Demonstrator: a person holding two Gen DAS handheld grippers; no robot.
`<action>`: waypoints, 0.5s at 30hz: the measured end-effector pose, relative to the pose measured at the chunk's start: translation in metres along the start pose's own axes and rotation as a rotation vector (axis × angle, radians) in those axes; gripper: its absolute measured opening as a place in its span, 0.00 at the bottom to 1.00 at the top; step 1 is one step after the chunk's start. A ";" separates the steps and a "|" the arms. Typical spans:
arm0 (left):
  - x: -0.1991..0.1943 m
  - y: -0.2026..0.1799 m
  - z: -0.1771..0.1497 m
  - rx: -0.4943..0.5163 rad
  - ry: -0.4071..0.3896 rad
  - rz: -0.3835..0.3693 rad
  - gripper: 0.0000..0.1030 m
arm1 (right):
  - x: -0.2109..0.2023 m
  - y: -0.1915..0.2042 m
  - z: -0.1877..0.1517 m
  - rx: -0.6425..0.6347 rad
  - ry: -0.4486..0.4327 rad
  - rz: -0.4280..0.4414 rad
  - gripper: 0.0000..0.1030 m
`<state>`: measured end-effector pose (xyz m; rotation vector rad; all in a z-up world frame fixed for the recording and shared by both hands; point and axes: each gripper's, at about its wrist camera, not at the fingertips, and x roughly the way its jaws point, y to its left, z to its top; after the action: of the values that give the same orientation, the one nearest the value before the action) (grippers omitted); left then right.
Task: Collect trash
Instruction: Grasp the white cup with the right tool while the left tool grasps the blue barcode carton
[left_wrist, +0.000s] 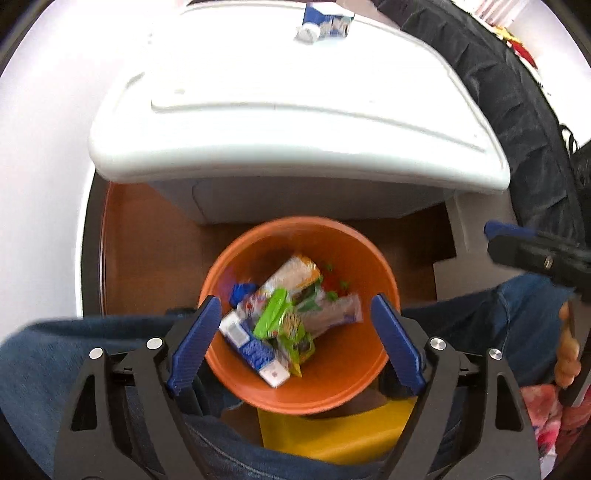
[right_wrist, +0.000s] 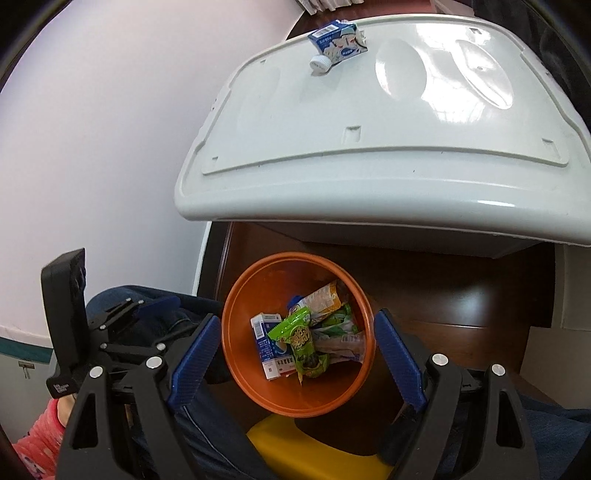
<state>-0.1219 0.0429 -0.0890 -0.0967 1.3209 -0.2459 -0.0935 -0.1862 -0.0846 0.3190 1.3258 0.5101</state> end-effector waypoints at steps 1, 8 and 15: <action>-0.003 0.000 0.006 0.000 -0.018 0.001 0.79 | -0.003 -0.001 0.002 0.005 -0.008 -0.005 0.81; -0.024 0.000 0.065 -0.006 -0.160 0.016 0.86 | -0.023 -0.006 0.030 0.027 -0.081 -0.034 0.81; -0.038 0.013 0.152 -0.056 -0.346 0.096 0.87 | -0.028 0.005 0.084 -0.003 -0.199 -0.042 0.81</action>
<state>0.0185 0.0540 -0.0183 -0.1174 0.9851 -0.1043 -0.0173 -0.1915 -0.0397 0.3299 1.1362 0.4338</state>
